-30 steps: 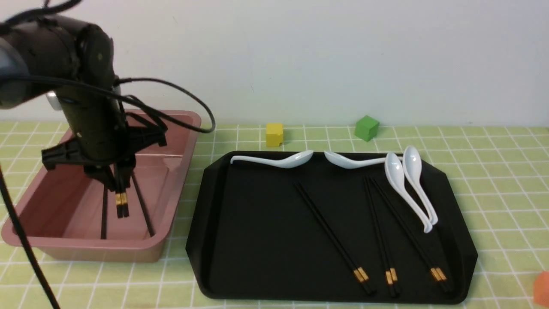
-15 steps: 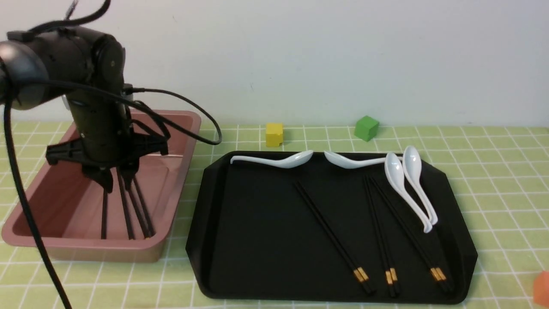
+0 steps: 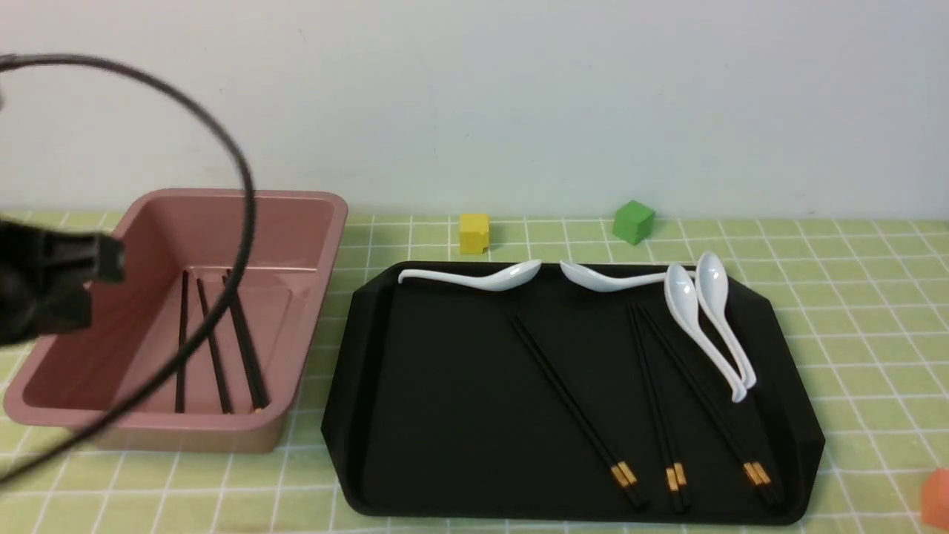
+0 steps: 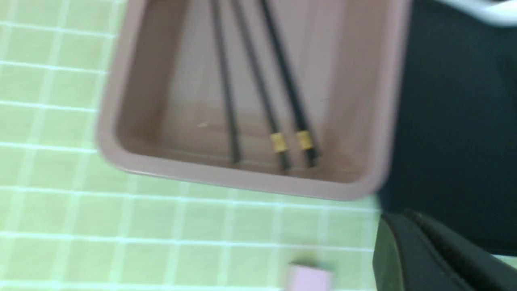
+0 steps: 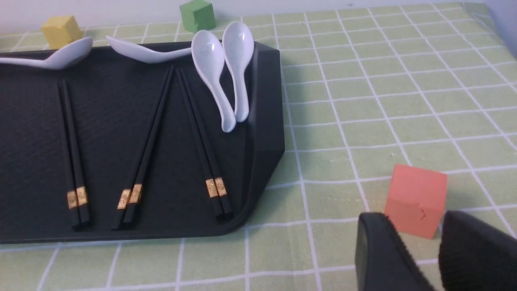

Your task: On green tablecloth take chopsticks from black tray and put them in box.

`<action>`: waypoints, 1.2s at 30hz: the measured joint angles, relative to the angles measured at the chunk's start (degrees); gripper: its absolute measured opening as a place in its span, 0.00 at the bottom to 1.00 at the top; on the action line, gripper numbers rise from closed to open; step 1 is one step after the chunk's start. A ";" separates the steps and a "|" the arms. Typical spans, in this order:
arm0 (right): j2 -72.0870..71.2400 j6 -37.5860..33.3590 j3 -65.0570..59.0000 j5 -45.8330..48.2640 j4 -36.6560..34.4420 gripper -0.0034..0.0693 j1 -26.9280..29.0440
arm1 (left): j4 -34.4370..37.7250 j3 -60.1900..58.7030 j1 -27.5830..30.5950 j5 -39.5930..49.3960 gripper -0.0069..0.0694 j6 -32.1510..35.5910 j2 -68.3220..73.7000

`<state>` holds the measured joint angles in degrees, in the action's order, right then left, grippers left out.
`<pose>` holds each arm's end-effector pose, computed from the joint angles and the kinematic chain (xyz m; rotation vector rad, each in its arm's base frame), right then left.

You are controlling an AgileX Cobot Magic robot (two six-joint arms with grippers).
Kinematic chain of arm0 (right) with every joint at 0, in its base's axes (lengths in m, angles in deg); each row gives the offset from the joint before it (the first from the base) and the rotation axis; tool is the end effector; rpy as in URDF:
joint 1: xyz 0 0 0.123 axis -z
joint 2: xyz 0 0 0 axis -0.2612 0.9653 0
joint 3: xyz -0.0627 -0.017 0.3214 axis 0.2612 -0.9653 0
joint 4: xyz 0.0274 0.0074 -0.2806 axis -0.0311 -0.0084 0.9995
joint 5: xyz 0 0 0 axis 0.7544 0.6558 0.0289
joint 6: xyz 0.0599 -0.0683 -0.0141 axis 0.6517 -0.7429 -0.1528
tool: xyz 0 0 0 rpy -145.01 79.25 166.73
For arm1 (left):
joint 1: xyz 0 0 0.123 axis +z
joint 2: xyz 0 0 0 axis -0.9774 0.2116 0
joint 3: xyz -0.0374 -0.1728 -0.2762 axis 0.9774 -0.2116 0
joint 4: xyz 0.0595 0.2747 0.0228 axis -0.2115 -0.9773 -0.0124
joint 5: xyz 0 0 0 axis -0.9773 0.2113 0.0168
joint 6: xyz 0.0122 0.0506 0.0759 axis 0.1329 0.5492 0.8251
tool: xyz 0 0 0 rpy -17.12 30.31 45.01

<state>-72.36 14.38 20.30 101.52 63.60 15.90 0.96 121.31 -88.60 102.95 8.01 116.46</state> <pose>0.0411 -0.0003 0.1735 0.1237 1.8574 0.0788 0.1743 -0.0333 0.3886 -0.1949 2.3203 -0.2756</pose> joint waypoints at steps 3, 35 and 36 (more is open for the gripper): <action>0.00 0.00 0.00 0.00 0.00 0.38 0.00 | 6.28 -13.28 0.00 -11.13 0.07 0.53 -11.49; 0.00 0.00 0.00 0.00 0.00 0.38 0.00 | 0.64 -42.20 0.00 -37.67 0.07 1.16 -46.65; 0.00 0.00 0.00 0.00 0.00 0.38 0.00 | 0.00 -44.25 0.05 -37.67 0.07 1.16 -47.68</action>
<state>-72.36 14.38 20.30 101.52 63.60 15.90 0.96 77.06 -88.54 65.27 9.17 68.78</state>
